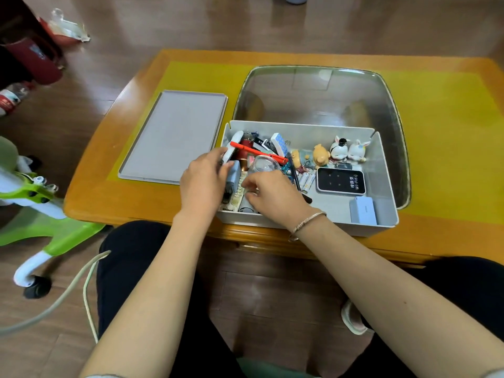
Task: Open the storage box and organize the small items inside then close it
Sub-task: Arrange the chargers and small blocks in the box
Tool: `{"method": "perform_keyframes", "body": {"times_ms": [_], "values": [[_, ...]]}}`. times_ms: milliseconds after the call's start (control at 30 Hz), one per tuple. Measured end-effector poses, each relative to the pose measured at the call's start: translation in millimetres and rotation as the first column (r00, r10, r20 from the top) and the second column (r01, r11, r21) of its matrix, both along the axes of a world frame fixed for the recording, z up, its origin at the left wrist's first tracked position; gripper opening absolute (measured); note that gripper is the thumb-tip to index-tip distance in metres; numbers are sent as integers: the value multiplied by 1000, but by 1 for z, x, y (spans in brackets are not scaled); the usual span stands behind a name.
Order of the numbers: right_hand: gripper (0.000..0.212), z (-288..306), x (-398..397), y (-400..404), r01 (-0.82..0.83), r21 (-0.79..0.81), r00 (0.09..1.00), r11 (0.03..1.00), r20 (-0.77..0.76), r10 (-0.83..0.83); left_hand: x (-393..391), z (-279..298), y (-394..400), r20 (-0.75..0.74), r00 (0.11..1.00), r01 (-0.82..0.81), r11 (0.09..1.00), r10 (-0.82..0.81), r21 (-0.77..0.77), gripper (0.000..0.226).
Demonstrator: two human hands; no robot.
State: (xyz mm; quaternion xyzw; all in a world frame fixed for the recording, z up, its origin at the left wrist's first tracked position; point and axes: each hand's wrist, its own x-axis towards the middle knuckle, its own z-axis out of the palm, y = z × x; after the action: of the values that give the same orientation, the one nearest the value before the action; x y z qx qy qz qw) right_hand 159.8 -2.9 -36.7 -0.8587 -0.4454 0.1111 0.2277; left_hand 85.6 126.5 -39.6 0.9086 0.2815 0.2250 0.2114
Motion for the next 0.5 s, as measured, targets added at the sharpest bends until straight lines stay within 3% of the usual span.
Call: {"method": "perform_keyframes", "body": {"times_ms": [300,500], "values": [[53,-5,-2,37,-106,-184,983,977,131,131,-3,6,13,9,998,67,993,-66,-99,34],[64,-6,-7,49,-50,-158,985,986,155,74,-1,7,19,19,996,91,987,-90,-131,35]]}}
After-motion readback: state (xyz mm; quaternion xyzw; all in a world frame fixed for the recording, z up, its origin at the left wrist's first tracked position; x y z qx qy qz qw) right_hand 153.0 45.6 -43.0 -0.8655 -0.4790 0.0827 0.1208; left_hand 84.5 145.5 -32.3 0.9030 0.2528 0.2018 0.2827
